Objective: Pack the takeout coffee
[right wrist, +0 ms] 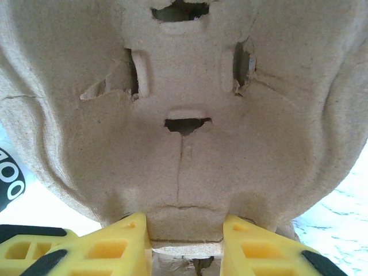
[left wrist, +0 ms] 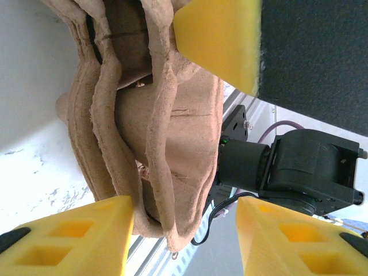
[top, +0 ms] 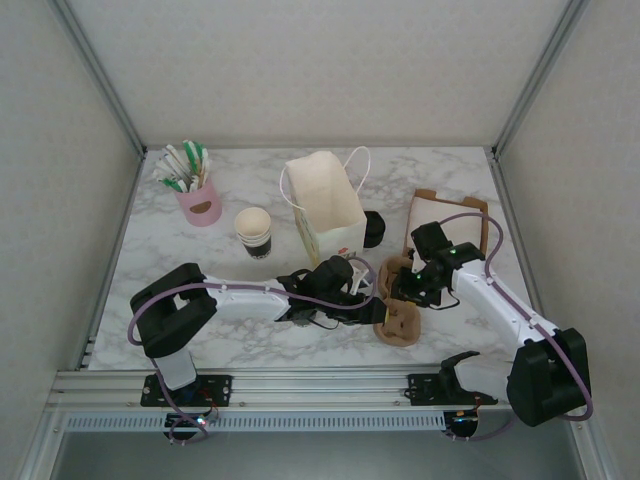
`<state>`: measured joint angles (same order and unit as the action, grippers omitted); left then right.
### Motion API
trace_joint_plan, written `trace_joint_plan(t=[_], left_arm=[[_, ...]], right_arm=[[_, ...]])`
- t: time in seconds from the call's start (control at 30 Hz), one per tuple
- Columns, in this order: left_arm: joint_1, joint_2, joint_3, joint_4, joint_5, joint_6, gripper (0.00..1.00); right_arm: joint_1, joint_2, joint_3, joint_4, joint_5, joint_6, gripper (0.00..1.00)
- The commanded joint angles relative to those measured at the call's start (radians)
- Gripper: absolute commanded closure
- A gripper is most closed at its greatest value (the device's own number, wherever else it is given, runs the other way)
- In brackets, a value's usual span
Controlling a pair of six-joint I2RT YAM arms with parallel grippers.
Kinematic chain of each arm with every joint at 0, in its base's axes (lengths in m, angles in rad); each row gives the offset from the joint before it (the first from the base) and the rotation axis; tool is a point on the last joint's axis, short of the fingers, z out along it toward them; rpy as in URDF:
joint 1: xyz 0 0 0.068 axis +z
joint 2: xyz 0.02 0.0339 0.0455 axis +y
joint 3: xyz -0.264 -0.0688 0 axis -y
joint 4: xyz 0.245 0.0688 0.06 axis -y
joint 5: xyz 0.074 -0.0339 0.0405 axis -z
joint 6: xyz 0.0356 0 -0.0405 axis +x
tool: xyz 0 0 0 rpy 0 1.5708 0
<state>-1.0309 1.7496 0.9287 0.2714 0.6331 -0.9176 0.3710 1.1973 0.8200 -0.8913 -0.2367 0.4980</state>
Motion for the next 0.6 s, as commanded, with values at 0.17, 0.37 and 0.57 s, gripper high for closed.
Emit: trace_joint_plan(t=[0.17, 0.37, 0.57], left_arm=[[0.012, -0.004, 0.019, 0.026, -0.024, 0.011, 0.49], [0.012, -0.002, 0.01, 0.036, -0.026, 0.004, 0.49], [0.012, -0.014, 0.015, 0.037, -0.026, 0.003, 0.49]], right_arm=[[0.014, -0.025, 0.032, -0.058, -0.019, 0.022, 0.7], [0.013, -0.038, 0.045, -0.076, -0.004, 0.021, 0.7], [0.013, -0.033, 0.043, -0.078, 0.011, 0.022, 0.7]])
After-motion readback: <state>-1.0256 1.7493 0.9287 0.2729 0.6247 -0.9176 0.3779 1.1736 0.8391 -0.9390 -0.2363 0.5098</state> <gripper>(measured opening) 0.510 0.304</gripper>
